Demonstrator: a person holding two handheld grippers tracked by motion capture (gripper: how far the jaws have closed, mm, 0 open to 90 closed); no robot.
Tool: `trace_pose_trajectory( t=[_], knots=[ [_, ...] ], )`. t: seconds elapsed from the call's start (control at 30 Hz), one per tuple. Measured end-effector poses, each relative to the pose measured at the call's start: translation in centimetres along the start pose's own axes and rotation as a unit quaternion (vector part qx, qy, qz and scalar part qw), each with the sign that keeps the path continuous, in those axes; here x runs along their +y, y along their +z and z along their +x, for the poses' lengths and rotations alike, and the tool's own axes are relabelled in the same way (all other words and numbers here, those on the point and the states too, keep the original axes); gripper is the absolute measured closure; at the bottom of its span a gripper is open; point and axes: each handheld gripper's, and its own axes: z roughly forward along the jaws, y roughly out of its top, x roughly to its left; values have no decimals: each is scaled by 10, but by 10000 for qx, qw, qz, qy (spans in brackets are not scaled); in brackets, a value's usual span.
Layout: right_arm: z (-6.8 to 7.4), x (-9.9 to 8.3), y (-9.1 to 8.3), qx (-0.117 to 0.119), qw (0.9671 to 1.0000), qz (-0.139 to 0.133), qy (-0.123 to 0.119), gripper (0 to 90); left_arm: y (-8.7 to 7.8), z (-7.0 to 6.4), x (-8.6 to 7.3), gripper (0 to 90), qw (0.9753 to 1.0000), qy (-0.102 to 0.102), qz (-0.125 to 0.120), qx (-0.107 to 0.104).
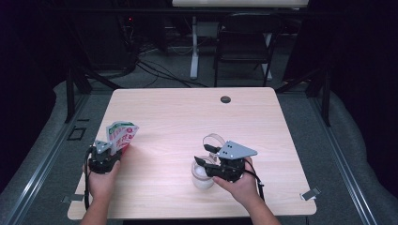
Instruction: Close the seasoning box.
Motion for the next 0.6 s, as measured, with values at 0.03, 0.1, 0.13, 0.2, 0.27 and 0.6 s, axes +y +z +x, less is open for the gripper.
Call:
trace_pose_trajectory(
  t=[0.03,0.1,0.13,0.2,0.27,0.6],
  knots=[
    [0,0,1,9,10000,20,-11,470,0,1,0,733,10000,-85,-28,-14],
    [0,0,1,12,10000,34,-14,470,-1,2,-1,730,10000,-99,-1,-1],
    [0,-1,1,9,10000,35,-11,470,-1,2,-1,728,10000,-99,-1,-1],
    [0,-1,2,-3,10000,44,-20,470,-1,2,-1,723,9999,-103,41,12],
    [0,-1,2,11,10000,56,-12,470,-1,2,-2,721,9999,-144,42,27],
    [-1,0,6,49,10000,65,-22,466,-6,7,-4,508,9992,-311,-225,-77]
  ],
)
